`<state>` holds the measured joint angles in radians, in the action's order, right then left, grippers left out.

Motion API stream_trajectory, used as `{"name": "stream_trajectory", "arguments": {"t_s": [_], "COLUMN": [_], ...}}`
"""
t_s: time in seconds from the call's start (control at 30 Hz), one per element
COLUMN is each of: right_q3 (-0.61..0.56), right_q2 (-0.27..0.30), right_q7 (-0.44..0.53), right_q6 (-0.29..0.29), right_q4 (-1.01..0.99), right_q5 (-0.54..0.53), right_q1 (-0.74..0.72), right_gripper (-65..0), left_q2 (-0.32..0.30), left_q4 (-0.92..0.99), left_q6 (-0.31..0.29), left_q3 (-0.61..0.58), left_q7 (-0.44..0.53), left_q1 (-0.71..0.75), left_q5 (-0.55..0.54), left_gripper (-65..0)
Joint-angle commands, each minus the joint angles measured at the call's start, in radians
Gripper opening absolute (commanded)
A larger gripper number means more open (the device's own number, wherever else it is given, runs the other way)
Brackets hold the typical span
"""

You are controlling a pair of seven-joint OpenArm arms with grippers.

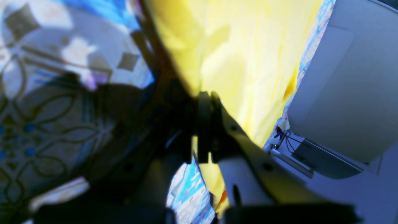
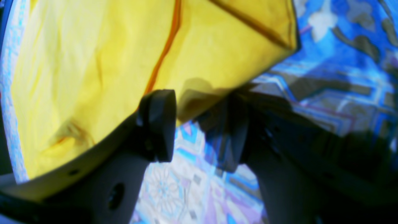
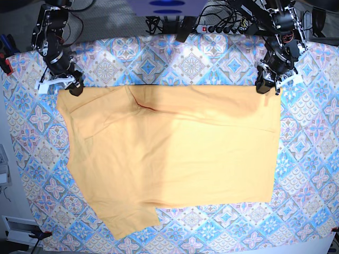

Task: Fold the T-shirt properly
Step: 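Drag the shirt edge with both grippers toward the robot base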

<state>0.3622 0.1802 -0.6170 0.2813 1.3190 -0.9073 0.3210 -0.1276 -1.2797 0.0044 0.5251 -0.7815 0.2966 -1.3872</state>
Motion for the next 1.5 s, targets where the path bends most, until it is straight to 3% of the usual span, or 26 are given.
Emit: {"name": "stream_trajectory", "arguments": {"t_s": [0.0,0.27,0.43,0.47,0.9,1.17,1.37,1.47], "right_q3": [0.007,0.007,0.008,0.008,0.067,0.191,0.219,0.220], "right_q2": [0.011,0.011,0.011,0.011,0.017,0.011,0.011,0.011], "right_q7": [0.007,0.007,0.007,0.007,0.001,-0.132,-0.143,-0.136], "right_q6": [0.008,0.008,0.008,0.008,0.008,0.009,0.112,0.129], "right_q4": [0.001,-0.048,-0.055,-0.051,0.124,0.199,0.218,0.216], "right_q5": [-0.008,-0.008,-0.009,-0.009,-0.009,-0.009,-0.009,-0.009], "right_q1": [-0.012,-0.076,-0.084,-0.079,0.106,0.185,0.252,0.283], "right_gripper": [-38.2,-41.0,-63.4,-65.0,-64.8,-64.8,-64.9,-64.9], "left_q2": [-0.010,-0.008,-0.008,-0.010,-0.036,-0.037,-0.037,-0.036], "left_q4": [-0.015,-0.015,-0.015,-0.021,-0.028,-0.242,-0.280,-0.280], "left_q6": [-0.008,-0.008,-0.008,-0.008,-0.010,-0.010,-0.010,-0.010], "left_q3": [0.000,0.000,0.000,0.000,0.003,0.007,0.007,0.007], "left_q7": [-0.006,-0.006,-0.008,-0.008,-0.040,-0.040,-0.039,-0.039], "left_q1": [0.000,0.000,0.011,0.022,0.174,0.339,0.410,0.441], "left_q5": [-0.008,-0.008,-0.010,-0.010,-0.096,-0.096,-0.096,-0.096], "left_gripper": [-65.0,-65.0,-65.0,-65.0,-65.0,-65.0,-65.0,-65.0]}}
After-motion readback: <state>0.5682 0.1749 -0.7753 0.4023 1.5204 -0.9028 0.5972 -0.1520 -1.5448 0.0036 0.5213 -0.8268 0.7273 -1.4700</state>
